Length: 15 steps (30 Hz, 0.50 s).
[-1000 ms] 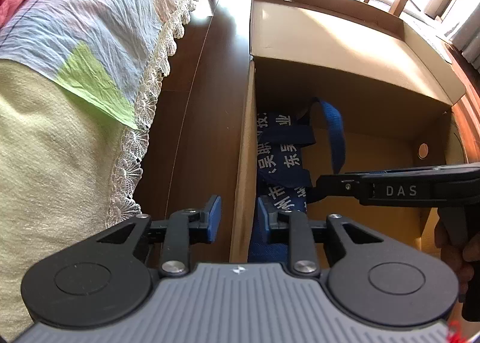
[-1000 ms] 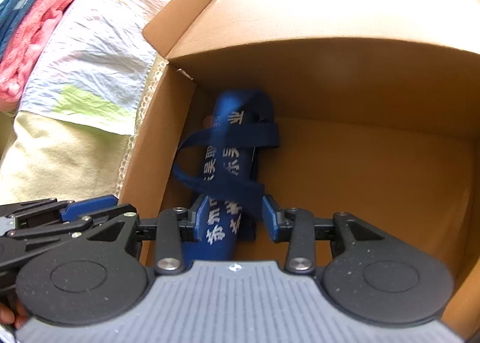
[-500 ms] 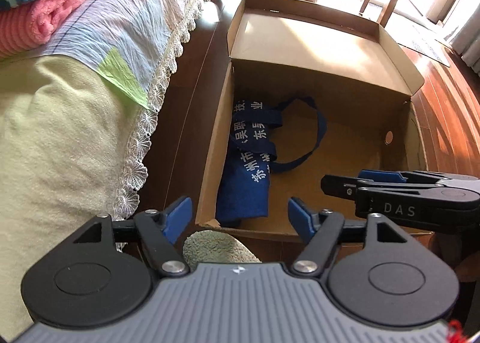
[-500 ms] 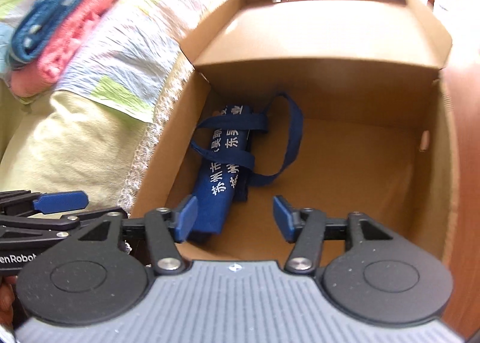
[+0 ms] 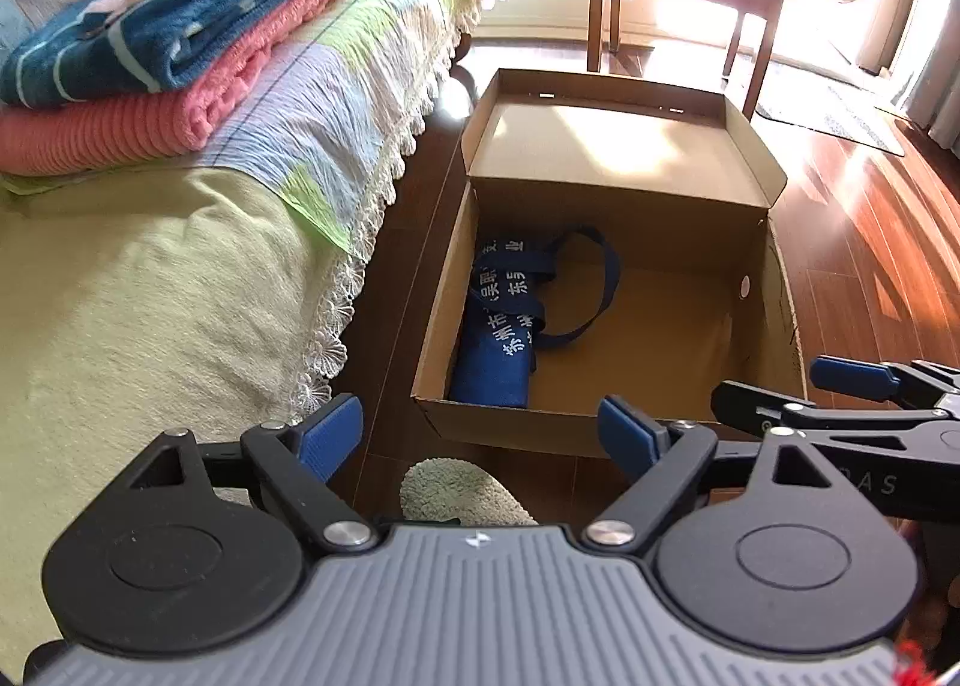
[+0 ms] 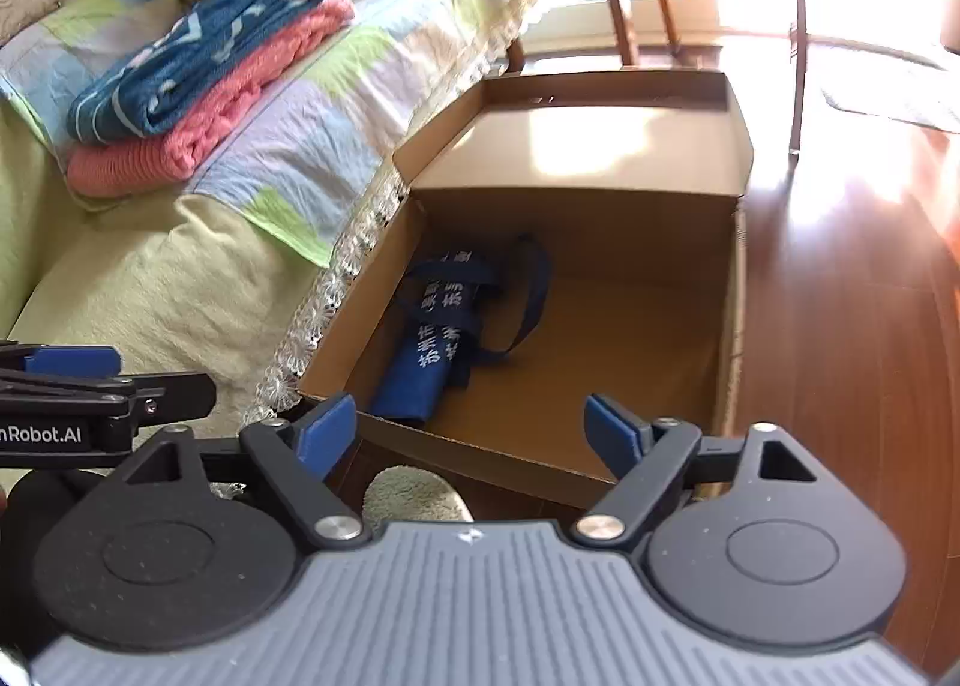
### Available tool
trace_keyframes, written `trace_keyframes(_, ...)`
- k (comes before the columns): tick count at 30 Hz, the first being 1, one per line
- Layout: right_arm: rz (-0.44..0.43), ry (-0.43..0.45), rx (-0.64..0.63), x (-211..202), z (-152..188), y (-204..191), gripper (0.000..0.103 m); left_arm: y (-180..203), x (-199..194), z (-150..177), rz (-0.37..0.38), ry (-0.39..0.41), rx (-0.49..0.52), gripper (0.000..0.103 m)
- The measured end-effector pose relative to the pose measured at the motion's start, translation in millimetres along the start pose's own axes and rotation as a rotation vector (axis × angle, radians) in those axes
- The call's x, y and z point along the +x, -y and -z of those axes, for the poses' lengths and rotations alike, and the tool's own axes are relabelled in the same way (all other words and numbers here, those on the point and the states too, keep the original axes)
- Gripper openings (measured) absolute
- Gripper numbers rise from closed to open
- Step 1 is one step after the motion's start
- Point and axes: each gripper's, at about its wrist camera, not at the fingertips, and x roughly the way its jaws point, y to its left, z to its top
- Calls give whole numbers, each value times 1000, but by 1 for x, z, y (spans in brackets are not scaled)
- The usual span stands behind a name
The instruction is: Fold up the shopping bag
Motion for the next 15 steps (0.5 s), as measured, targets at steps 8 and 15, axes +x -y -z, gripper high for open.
trace_keyframes(8, 76, 97, -78, -61, 6, -6, 101, 18, -34, 22, -71, 32, 33, 87)
trace_keyframes(15, 165, 191, -89, -83, 7, -13, 102, 15, -48, 30, -93, 61, -18, 87)
